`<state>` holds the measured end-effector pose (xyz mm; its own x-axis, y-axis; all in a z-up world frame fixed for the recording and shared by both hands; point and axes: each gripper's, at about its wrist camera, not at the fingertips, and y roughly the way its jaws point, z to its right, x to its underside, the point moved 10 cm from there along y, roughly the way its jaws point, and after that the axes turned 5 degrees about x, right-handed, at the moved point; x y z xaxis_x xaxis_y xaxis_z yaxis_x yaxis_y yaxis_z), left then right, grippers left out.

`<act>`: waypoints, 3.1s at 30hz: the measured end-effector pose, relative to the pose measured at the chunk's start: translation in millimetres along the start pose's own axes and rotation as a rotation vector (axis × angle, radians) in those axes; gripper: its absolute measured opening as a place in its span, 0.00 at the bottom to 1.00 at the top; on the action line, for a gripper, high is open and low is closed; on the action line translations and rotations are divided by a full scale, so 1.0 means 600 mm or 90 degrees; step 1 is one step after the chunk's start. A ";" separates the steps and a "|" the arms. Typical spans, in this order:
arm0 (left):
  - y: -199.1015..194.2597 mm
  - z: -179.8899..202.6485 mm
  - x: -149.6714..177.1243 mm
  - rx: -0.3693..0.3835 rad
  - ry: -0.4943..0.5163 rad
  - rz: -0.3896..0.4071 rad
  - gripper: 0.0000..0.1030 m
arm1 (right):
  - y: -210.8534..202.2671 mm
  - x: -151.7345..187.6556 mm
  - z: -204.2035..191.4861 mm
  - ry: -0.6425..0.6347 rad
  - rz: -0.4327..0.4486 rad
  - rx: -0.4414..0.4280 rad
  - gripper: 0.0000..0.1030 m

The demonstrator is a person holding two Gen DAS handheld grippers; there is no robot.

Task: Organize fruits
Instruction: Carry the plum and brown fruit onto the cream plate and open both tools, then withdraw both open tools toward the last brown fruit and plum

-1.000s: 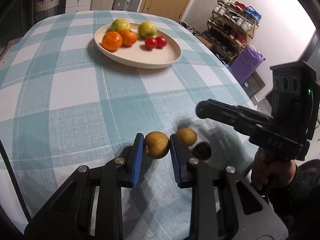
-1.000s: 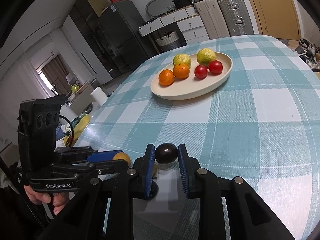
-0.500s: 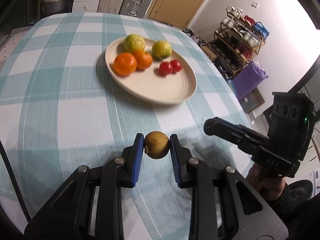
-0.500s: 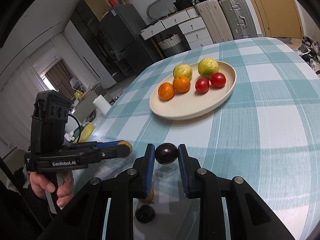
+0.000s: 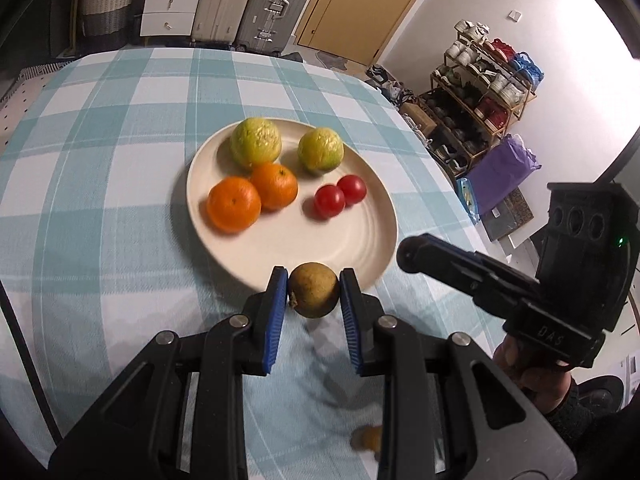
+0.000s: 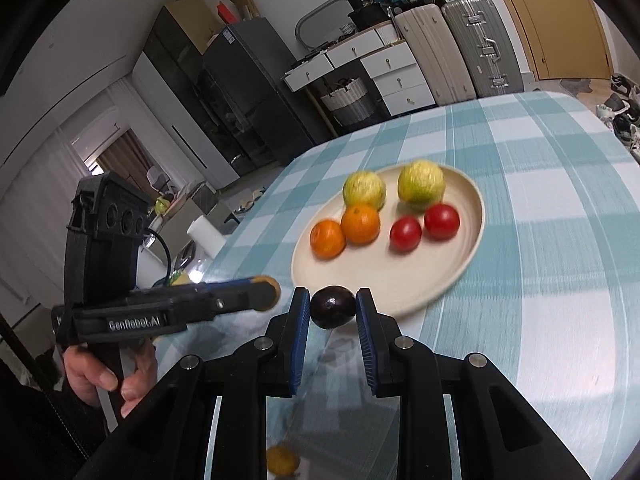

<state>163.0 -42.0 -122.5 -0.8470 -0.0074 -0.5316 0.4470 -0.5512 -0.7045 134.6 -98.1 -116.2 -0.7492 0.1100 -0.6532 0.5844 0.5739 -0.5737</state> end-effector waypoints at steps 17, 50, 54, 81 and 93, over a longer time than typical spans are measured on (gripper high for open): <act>0.095 -0.013 -0.060 0.011 -0.018 -0.018 0.23 | 0.073 -0.104 0.043 -0.003 0.001 0.012 0.23; 0.087 -0.015 -0.073 0.019 -0.046 -0.014 0.29 | 0.082 -0.146 0.062 0.007 0.038 0.030 0.43; 0.072 -0.007 -0.063 0.013 -0.041 -0.010 0.29 | 0.062 -0.136 0.067 0.011 0.040 0.040 0.43; -0.022 0.029 0.017 -0.048 -0.018 0.049 0.78 | -0.042 -0.062 0.022 -0.015 0.078 0.054 0.84; -0.061 0.049 0.039 -0.056 0.003 0.079 0.99 | -0.076 -0.043 0.007 -0.021 0.093 0.056 0.93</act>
<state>118.6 -46.7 -95.2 -0.7825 -0.0671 -0.6190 0.5718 -0.4707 -0.6719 128.3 -130.5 -75.4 -0.6446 0.1593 -0.7477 0.7122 0.4807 -0.5116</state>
